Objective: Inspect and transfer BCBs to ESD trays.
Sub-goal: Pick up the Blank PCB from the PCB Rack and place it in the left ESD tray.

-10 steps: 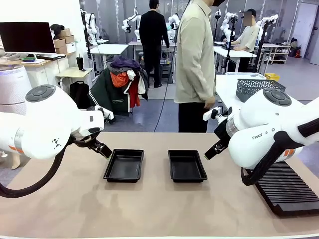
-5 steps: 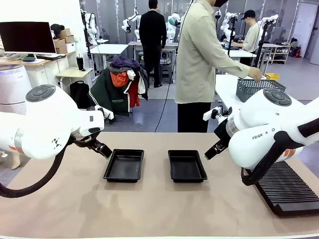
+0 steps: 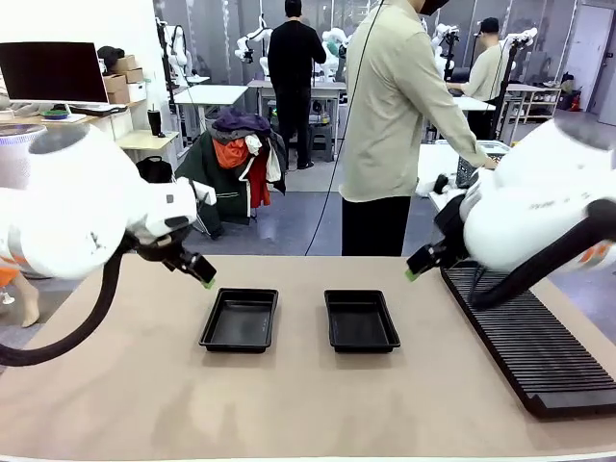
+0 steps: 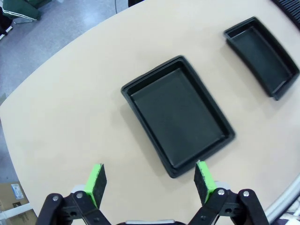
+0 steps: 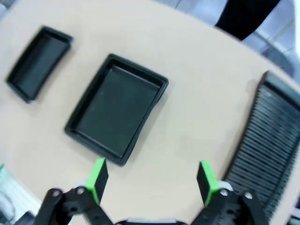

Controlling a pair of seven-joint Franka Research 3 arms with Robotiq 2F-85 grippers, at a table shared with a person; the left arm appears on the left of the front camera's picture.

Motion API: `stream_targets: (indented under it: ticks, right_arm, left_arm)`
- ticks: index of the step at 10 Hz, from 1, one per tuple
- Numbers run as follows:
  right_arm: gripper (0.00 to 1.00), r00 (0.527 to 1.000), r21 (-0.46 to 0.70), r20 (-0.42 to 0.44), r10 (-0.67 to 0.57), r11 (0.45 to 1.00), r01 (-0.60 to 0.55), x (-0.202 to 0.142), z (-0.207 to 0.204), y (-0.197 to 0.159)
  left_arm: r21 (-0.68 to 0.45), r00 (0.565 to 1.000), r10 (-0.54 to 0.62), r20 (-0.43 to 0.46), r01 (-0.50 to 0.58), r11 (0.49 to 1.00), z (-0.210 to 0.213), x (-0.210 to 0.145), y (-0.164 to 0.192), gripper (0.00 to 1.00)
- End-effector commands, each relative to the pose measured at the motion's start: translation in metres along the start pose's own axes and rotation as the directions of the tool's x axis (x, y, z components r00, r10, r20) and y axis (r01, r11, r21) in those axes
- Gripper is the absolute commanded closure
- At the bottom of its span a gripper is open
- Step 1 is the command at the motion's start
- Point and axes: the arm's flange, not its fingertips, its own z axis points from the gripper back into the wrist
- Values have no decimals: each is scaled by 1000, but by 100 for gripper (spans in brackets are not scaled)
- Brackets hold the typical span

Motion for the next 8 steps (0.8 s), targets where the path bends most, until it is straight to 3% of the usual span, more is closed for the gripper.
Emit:
stream_targets:
  ticks: [1, 4, 8]
  right_arm:
    - [0, 994, 82, -22, -111, 990, 113, 9, 57, -6]
    - [0, 962, 226, -171, -211, 942, 247, 25, 112, -36]
    - [0, 887, 352, -334, -318, 831, 431, 35, 162, -87]
  left_arm:
    - [-108, 998, 27, -65, -34, 994, 57, 11, 11, 0]
    - [-176, 970, 200, -138, -223, 959, 118, 27, 30, 0]
    - [-313, 931, 298, -210, -353, 882, 161, 30, 55, 0]
